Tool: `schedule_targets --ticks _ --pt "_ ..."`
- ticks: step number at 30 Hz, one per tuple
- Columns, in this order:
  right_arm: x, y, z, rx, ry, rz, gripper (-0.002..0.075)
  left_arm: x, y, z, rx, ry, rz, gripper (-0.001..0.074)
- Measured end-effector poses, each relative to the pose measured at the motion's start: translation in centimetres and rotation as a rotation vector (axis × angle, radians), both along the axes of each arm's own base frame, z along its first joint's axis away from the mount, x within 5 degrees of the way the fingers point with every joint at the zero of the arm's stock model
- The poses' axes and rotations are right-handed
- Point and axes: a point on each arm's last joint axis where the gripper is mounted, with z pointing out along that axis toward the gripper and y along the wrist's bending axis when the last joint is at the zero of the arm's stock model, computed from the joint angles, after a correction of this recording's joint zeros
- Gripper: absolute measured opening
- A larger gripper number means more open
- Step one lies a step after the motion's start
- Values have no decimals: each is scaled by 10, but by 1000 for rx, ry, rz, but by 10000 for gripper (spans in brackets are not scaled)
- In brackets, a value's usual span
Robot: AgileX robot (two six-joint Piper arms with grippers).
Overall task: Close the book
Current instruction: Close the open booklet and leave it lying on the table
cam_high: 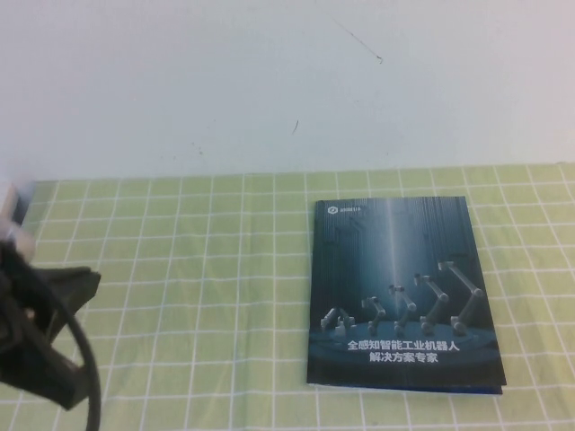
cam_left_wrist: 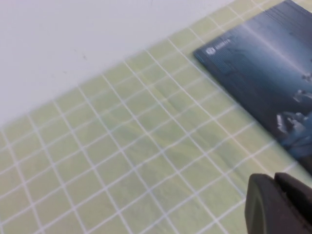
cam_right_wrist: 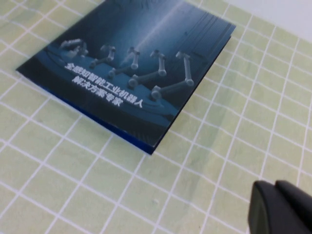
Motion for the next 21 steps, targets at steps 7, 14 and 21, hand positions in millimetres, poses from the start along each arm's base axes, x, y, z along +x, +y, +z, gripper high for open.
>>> schedule_targets --ticks 7,14,21 --pt "-9 -1 -25 39 -75 -12 -3 -28 14 -34 24 -120 23 -4" --pt "-9 -1 -25 42 -89 -17 -3 -39 12 -40 -76 -58 14 -4" --pt "-8 -1 -25 43 -92 -17 -3 -45 8 -47 -104 53 -28 -4"
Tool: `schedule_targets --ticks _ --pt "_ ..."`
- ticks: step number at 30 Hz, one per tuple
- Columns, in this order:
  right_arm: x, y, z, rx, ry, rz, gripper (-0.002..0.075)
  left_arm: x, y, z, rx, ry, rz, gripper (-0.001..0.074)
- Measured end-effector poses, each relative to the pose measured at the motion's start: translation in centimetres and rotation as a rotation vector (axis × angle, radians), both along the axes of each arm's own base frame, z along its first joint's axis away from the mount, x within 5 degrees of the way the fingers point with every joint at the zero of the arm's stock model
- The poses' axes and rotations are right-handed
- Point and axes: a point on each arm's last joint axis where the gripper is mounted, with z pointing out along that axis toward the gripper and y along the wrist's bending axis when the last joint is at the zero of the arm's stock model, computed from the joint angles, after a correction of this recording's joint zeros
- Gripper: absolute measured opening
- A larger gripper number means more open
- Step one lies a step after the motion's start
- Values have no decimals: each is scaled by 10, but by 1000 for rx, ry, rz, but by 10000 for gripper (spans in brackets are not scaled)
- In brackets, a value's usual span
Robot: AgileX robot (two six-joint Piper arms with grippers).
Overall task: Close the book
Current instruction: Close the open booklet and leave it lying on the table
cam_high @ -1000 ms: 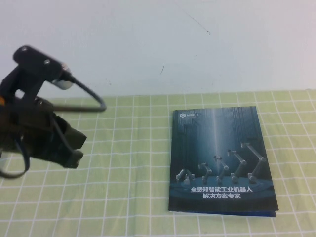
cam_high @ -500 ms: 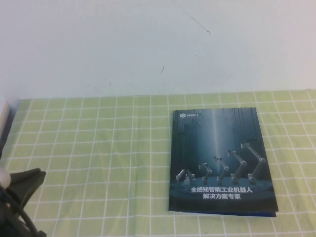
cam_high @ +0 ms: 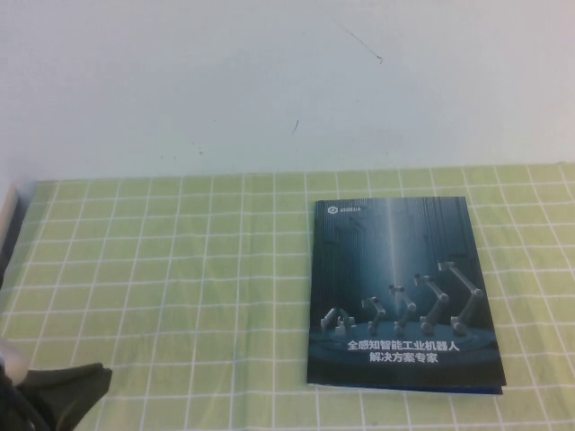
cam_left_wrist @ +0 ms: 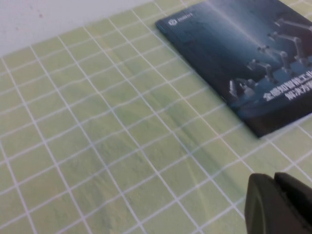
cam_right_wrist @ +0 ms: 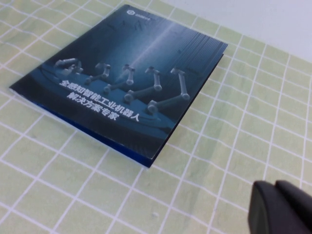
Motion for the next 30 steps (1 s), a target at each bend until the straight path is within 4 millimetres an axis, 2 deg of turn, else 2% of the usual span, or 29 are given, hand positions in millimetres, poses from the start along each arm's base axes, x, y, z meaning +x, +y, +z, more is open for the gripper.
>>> schedule_targets --ticks 11,14,20,25,30 --pt "0 0 0 0 0 0 -3 -11 -1 -11 75 118 -87 -4" --pt "0 0 0 2 0 1 -3 -17 6 -12 139 44 -63 -4" --pt "0 1 0 12 1 2 -3 -28 28 -15 53 -251 175 -4" --pt "0 1 0 15 2 3 -3 -39 40 -39 3 -426 309 -4" --pt "0 1 0 17 2 4 -3 -43 43 -84 24 -409 335 -4"
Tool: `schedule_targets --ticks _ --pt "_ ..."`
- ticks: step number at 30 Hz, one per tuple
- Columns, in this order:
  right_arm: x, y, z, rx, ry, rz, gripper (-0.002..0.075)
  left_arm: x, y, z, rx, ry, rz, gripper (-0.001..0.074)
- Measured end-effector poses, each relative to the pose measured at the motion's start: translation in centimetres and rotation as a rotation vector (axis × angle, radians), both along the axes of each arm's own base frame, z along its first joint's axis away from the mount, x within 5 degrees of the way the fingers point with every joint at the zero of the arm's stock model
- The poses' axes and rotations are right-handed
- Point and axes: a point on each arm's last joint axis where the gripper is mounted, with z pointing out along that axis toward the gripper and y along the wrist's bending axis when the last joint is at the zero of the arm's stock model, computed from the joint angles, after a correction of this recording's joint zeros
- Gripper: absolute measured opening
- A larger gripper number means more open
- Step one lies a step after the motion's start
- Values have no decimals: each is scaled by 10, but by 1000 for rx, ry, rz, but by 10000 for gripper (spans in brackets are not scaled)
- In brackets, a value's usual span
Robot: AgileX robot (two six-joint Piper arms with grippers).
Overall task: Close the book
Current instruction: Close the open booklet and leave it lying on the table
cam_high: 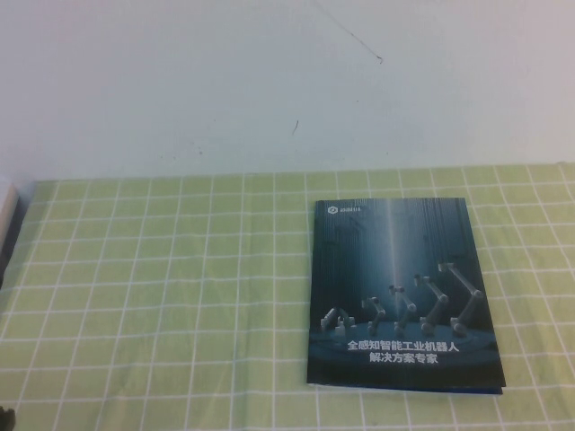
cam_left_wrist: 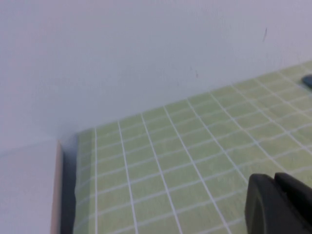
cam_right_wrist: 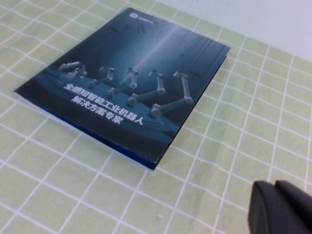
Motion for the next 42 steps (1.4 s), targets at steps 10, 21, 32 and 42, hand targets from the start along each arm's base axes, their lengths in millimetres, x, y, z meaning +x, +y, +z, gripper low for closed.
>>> schedule_targets --ticks 10,21,32,42 --pt "0 0 0 0 -1 0 -3 -2 0 -14 -37 132 13 -4" --pt "0 0 0 0 -1 0 -3 -2 4 -16 -243 206 97 -4" --pt "0 0 0 0 -1 0 -3 -2 5 -16 -253 211 115 -4" --pt "0 0 0 0 -1 0 -3 -2 5 -16 -245 210 114 -4"
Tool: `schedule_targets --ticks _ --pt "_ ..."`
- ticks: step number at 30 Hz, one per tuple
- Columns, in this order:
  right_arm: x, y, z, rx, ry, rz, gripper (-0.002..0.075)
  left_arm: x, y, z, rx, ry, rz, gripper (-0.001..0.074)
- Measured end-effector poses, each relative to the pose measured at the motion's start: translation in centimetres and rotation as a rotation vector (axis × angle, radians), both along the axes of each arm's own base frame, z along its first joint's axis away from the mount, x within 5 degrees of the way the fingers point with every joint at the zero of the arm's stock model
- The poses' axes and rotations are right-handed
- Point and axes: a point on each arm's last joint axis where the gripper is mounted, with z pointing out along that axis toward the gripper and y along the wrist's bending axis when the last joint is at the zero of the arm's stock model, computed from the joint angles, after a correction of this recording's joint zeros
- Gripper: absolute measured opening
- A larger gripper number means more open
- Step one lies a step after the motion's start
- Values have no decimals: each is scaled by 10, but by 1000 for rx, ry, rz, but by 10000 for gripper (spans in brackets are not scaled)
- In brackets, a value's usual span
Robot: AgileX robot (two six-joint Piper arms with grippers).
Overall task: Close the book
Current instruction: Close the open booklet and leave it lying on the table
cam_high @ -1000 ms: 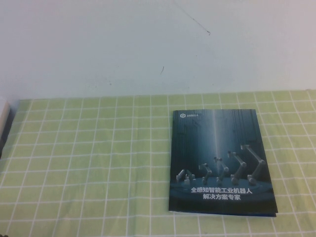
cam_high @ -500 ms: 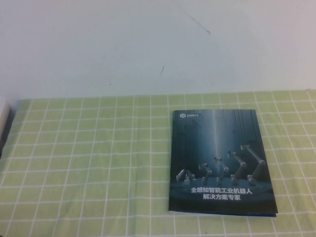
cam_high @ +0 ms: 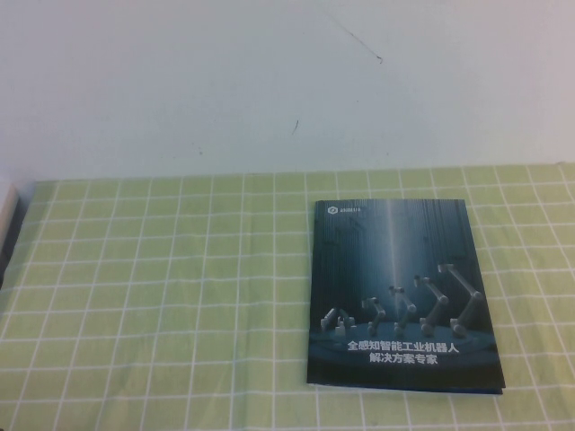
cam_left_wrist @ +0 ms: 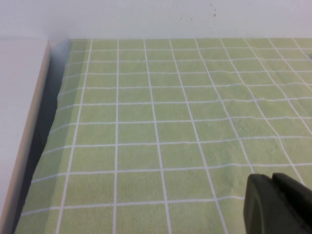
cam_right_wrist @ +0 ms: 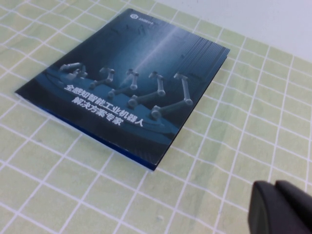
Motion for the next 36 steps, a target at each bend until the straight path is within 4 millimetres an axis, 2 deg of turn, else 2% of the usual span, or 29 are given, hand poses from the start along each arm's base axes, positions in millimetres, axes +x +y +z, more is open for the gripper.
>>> schedule_targets --ticks 14,20,24,28,32,36 --pt "0 0 0 0 -2 -1 -3 0 0 0 3 2 0 -3" --pt "6 -3 -9 -2 -40 -51 -3 0 0 0 3 4 0 -4" --pt "11 -12 -28 -24 -89 -171 -3 0 0 -1 3 6 0 -3" --pt "7 -21 -57 -9 -109 -306 -3 0 0 -1 3 6 0 -3" --pt "4 -23 -90 11 -90 -347 -3 0 0 -1 3 6 0 -3" --pt "6 -24 -88 51 -140 -370 -3 0 0 0 3 4 0 -3"
